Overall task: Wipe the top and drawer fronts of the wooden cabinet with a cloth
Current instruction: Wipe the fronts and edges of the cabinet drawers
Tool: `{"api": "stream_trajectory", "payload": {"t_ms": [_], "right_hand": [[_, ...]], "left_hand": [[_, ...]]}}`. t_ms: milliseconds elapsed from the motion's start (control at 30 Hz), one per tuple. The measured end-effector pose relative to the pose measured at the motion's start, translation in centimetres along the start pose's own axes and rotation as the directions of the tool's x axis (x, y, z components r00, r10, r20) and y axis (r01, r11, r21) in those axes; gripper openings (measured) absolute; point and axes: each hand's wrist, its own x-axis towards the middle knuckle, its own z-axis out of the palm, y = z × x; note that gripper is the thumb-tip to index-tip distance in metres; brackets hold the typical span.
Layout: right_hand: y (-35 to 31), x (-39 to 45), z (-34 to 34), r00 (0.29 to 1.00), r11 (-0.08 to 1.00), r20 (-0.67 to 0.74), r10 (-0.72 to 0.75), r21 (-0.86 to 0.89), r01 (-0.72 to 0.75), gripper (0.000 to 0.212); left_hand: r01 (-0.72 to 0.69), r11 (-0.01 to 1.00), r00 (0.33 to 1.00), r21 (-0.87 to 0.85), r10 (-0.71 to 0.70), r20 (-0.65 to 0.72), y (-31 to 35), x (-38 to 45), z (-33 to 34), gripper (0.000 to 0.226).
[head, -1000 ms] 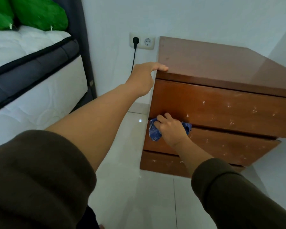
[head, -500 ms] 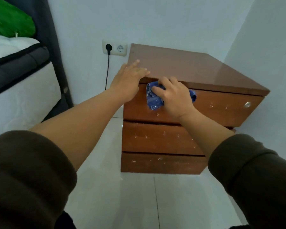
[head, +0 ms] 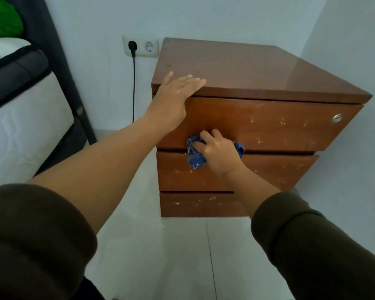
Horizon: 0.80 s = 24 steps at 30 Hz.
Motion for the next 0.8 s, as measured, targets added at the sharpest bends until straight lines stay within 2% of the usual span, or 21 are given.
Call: {"api": "stream_trajectory", "payload": {"t_ms": [167,333,400,433,533,667,733,800], "right_hand": [[-0.6,-1.1,2.4,0.992,1.0,0.125,-0.002,0.015,0.0,0.037],[-0.9,-0.7,1.1,0.948,0.998,0.314,0.056,0.01,-0.062,0.035],[-0.4,-0.7,-0.1,0.943,0.997,0.33,0.052,0.035,-0.068,0.039],[0.0,-0.7,-0.8,0.953,0.997,0.299,0.04,0.049,-0.057,0.04],[2.5,-0.8,-2.9,0.997,0.999,0.082,-0.006,0.049,0.002,0.039],[6.6,-0.4,-5.8,0.993,0.995,-0.114,-0.035,-0.097,0.024,0.02],[8.0,-0.1,-6.8,0.989,0.992,-0.146,-0.008,-0.127,-0.011,0.027],[8.7,-0.1,-7.1,0.994,0.989,-0.105,0.035,-0.142,-0.05,0.021]], "left_hand": [[-0.013,1.0,1.0,-0.021,0.013,-0.029,-0.3,0.0,0.4,0.07],[-0.014,1.0,1.0,-0.013,0.013,-0.018,0.1,0.0,0.1,0.071],[-0.014,1.0,1.0,-0.009,0.014,0.011,0.2,0.0,-0.2,0.07],[-0.015,1.0,1.0,-0.006,0.015,0.024,0.3,0.0,-0.3,0.067],[-0.017,1.0,0.999,0.006,0.017,0.037,0.6,0.1,-0.5,0.06],[-0.019,1.0,0.996,0.018,0.018,0.084,1.6,0.7,-0.3,0.063],[-0.047,0.999,0.993,0.017,0.045,0.106,2.8,1.1,-0.1,0.067],[-0.081,0.997,0.99,0.017,0.079,0.12,4.1,1.7,0.4,0.069]]}}
